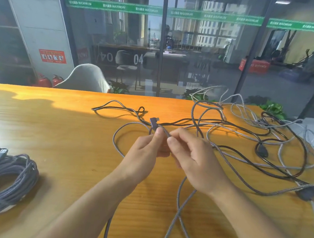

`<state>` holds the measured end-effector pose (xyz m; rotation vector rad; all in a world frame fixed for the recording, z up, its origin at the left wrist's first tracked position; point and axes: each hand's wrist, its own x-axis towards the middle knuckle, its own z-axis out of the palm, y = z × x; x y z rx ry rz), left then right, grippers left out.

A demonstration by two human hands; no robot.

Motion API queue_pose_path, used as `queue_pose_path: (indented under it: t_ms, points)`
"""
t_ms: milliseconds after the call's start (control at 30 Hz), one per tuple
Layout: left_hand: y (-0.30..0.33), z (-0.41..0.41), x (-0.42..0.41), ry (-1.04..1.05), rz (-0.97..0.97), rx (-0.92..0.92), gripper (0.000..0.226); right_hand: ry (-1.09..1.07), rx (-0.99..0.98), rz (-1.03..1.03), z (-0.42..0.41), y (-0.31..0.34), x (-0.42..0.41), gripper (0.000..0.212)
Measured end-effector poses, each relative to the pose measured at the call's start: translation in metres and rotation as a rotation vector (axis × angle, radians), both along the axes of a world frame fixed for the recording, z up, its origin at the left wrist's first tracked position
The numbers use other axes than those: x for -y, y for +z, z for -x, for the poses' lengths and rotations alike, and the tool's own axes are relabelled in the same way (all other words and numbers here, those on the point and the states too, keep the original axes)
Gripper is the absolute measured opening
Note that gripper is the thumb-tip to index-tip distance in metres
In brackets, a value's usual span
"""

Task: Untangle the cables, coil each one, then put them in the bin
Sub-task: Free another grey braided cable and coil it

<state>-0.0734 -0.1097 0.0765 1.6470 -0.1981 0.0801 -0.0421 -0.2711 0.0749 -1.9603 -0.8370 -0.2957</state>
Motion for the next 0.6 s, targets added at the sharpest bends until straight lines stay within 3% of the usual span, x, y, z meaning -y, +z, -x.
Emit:
queue_pose_path:
  t_ms: [167, 467, 600]
  points:
    - [0.001, -0.002, -0.002, -0.053, 0.17, -0.045, 0.054, 0.005, 0.02, 0.078, 0.002, -0.009, -0.009, 0.029]
    - [0.001, -0.003, -0.006, -0.047, 0.26, -0.067, 0.054, 0.003, 0.103, 0.12, 0.005, -0.012, -0.015, 0.027]
    - [0.007, -0.004, -0.009, -0.058, 0.438, -0.063, 0.052, 0.08, 0.164, 0.303, 0.008, -0.012, -0.013, 0.033]
